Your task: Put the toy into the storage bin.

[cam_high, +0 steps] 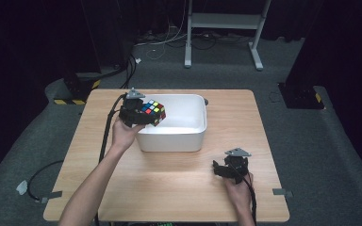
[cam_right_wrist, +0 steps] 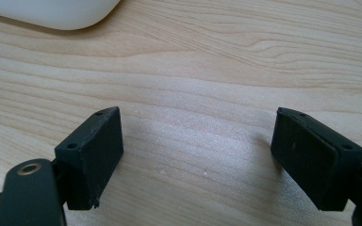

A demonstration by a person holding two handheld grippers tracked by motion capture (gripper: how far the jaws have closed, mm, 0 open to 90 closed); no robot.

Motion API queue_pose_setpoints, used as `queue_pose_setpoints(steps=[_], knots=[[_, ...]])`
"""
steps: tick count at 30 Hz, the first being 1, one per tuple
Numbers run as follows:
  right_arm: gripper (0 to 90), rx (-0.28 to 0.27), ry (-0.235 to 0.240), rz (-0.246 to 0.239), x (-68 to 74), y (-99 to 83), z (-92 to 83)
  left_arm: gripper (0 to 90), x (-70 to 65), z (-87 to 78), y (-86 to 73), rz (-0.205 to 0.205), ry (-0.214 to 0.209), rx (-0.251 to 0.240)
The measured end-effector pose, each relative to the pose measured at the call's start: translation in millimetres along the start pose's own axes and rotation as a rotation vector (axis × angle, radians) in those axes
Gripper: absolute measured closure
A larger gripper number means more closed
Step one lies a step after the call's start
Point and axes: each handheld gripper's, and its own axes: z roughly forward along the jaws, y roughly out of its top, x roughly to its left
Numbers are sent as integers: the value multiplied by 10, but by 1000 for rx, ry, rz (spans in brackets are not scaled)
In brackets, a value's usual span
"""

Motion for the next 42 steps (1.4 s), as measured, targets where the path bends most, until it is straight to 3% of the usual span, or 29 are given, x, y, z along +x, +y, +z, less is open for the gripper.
queue_pose_setpoints(steps=[22,31,42], knots=[[172,0,0,0,0,0,0,339,-31,221,140,1,7,20],[172,0,0,0,0,0,0,339,-83,309,227,22,12,32],[171,0,0,1,0,0,0,339,-131,488,246,20,21,57]])
